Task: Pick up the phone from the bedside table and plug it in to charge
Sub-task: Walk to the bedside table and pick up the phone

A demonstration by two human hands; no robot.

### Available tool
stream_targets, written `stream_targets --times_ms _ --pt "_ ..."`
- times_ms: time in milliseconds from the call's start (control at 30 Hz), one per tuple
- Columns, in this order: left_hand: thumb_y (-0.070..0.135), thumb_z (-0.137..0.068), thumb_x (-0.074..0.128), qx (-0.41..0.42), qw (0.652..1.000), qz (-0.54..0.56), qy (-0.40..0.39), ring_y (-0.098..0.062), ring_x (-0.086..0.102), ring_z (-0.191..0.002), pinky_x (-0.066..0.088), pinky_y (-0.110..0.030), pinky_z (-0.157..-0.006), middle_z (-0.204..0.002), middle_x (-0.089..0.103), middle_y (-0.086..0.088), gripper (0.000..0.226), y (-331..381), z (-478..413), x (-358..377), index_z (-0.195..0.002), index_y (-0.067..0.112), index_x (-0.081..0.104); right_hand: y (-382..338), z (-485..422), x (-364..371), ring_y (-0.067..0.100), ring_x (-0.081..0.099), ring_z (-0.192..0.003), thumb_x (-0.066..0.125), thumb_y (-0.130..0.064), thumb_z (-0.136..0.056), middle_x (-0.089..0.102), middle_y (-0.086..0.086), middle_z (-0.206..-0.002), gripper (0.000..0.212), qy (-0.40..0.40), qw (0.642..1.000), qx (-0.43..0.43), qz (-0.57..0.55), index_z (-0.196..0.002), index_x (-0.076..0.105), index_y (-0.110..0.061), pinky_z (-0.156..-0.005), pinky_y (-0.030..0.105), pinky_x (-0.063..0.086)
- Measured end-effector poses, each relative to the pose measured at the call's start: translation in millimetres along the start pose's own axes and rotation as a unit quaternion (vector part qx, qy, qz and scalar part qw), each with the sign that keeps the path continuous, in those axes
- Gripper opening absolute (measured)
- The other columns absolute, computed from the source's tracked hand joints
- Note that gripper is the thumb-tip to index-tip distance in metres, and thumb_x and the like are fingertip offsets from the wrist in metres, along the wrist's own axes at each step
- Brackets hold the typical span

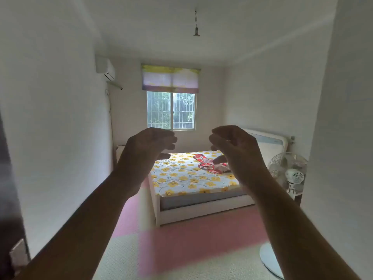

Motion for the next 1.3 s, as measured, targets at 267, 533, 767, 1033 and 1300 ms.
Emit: stream_targets --times_ms 267,533,767,1033,1300 --pt "0.028 -0.083 0.070 -0.013 1.000 0.013 0.009 -0.018 0.079 -0.097 0.064 -0.031 -0.083 -0.104 0.082 -0.003 0.022 -45.6 -43.1 10.0 -0.103 0.021 0.075 44.1 -39.0 8.7 0.013 0.073 -0.080 0.071 -0.025 -0.096 0.072 -0.004 -0.097 0.020 -0.003 1.000 0.006 0.016 -0.115 0.069 -0.019 -0.060 0.019 0.058" --pt "0.010 -0.097 0.065 -0.016 1.000 0.022 -0.004 -0.018 0.078 -0.095 0.064 -0.027 -0.080 -0.104 0.081 -0.008 0.017 -108.4 -90.7 -8.0 -0.098 0.023 0.077 99.4 -77.3 48.3 0.010 0.073 -0.079 0.072 -0.027 -0.094 0.074 -0.002 -0.099 0.018 -0.003 0.999 0.001 0.036 -0.111 0.070 -0.021 -0.060 0.020 0.058" --pt "0.023 -0.086 0.074 -0.029 0.998 0.034 -0.032 -0.018 0.078 -0.093 0.065 -0.033 -0.084 -0.101 0.081 -0.008 0.010 -180.6 -151.5 -52.4 -0.095 0.025 0.077 161.7 -122.9 118.9 0.017 0.075 -0.082 0.072 -0.036 -0.085 0.075 -0.005 -0.096 0.025 0.008 0.999 0.015 0.046 -0.108 0.072 -0.025 -0.070 0.043 0.066" --pt "0.032 -0.072 0.076 -0.028 0.994 0.079 -0.066 -0.024 0.077 -0.096 0.063 -0.038 -0.087 -0.098 0.082 -0.006 0.018 -250.7 -233.5 -77.1 -0.089 0.031 0.079 222.7 -180.2 163.0 0.011 0.074 -0.078 0.073 -0.034 -0.086 0.076 -0.012 -0.090 0.021 0.020 0.998 0.032 0.045 -0.105 0.072 -0.026 -0.062 0.026 0.060" --pt "0.033 -0.073 0.075 -0.040 0.992 0.090 -0.083 -0.024 0.077 -0.097 0.064 -0.037 -0.086 -0.099 0.082 -0.005 0.024 -330.1 -296.7 -55.6 -0.096 0.026 0.078 306.9 -228.9 158.0 0.016 0.075 -0.085 0.074 -0.040 -0.082 0.076 -0.009 -0.091 0.019 0.049 0.997 0.039 0.038 -0.100 0.074 -0.031 -0.061 0.032 0.060"
Point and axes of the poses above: each hand's wrist, its own z-axis away from the middle knuckle, its own x-axis out of the palm, y = z × x, the point moved 4 cm from there along -z, towards the middle knuckle
